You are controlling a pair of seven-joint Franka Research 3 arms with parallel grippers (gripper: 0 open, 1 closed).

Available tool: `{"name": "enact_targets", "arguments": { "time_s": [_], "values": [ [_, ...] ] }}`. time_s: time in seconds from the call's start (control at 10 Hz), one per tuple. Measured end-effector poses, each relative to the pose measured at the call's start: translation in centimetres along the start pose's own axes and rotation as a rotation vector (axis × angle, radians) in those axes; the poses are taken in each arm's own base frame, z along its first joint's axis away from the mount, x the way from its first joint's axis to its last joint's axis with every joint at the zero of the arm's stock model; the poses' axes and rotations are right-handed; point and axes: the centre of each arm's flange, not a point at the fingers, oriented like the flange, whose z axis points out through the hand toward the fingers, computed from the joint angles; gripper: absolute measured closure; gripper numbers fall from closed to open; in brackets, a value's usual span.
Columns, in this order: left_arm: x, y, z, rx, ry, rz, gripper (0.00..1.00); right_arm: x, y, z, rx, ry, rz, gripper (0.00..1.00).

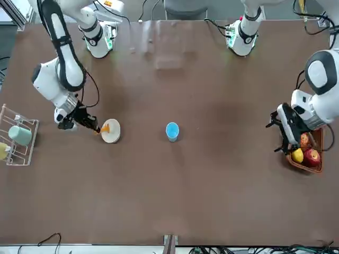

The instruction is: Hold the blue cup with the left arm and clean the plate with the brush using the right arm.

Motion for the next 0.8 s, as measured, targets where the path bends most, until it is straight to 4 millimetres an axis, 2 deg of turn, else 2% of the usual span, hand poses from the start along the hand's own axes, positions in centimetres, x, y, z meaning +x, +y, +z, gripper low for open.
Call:
{"name": "enact_targets", "arguments": {
  "time_s": [0.1,0.3,0.5,0.8],
  "values": [
    [-0.6,-0.3,-0.4,0.008,-0.007,-0.016,0.0,-0.6,0.8,0.6,0.049,0.01,-0.014,0.95],
    [-0.6,-0.5,-0.9,0.019,-0.016,-0.106,0.0,-0.9,2.6,1.1,0.079,0.011,-0.019,0.95],
    [-0.3,-0.7,-1.6,0.045,-0.074,-0.189,0.0,-0.6,3.6,0.7,0.087,0.015,-0.008,0.95],
    [0.3,-0.4,-4.0,0.104,-0.107,-0.356,0.0,-0.6,4.4,0.3,0.106,0.014,-0.007,0.95]
  ]
}}
